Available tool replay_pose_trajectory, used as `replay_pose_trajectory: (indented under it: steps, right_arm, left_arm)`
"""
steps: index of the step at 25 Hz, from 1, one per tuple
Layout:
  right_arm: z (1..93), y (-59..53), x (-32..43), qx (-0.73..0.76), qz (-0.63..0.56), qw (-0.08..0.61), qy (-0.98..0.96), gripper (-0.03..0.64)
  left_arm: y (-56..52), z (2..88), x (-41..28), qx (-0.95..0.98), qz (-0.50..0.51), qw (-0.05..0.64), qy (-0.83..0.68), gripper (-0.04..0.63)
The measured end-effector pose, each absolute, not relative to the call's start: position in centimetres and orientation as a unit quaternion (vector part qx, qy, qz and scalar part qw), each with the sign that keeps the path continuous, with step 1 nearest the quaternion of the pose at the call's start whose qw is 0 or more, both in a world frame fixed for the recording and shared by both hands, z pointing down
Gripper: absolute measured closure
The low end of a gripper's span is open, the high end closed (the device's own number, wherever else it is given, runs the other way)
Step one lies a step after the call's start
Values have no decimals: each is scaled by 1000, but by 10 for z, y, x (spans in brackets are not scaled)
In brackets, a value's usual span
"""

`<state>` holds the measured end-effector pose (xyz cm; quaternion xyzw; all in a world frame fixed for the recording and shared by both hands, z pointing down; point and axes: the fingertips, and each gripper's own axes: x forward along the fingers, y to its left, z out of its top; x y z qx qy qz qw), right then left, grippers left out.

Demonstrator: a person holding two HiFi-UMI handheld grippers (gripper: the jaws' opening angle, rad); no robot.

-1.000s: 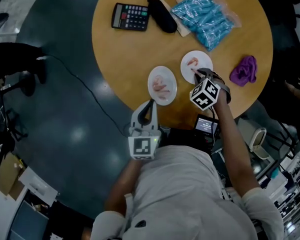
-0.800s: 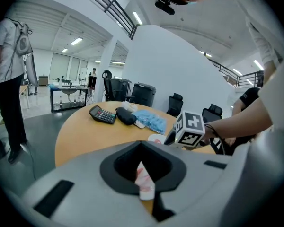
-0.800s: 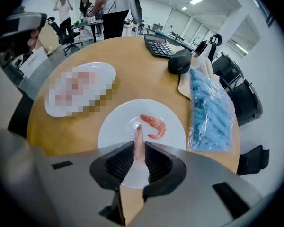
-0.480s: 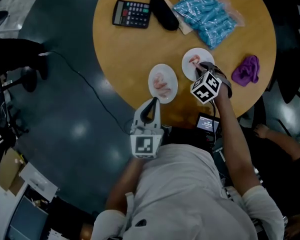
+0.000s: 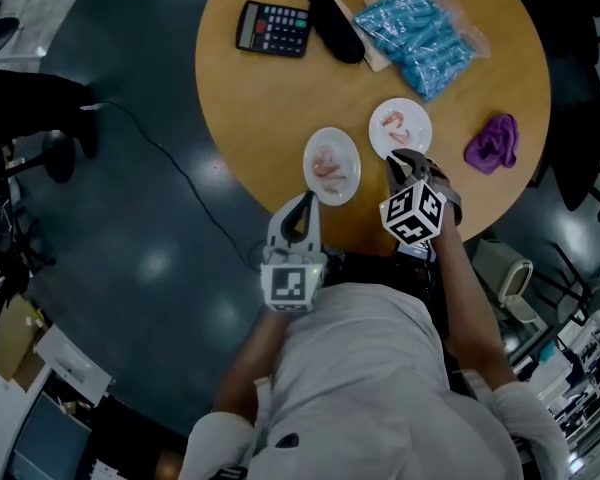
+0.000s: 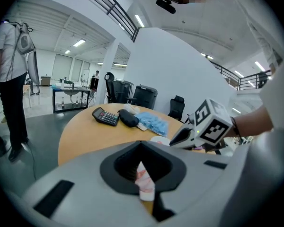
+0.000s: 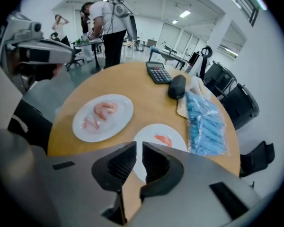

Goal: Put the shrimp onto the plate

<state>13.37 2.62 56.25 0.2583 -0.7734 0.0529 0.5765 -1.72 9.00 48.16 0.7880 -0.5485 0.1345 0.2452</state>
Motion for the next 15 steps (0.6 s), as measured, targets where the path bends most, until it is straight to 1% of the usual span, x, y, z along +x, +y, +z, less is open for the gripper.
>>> replay_pose_trajectory:
  steps: [2,5,11,15]
  right_arm:
    - [562,54,109,227,60,562,-793,585]
    - [574,91,80,156,43,573,-804,600]
    - [594,107,56,67,-36,611,-788,600]
    - [602,103,48,32,-48,628,-776,580]
  left_arm:
    - [90,481,-22,781,129,256,-556,588]
    - [93,481,-28,785,129,250,-553,588]
    - [104,486,-42,784,130,252,-552,588]
    - [112,491,-53,780,127,257,-556,588]
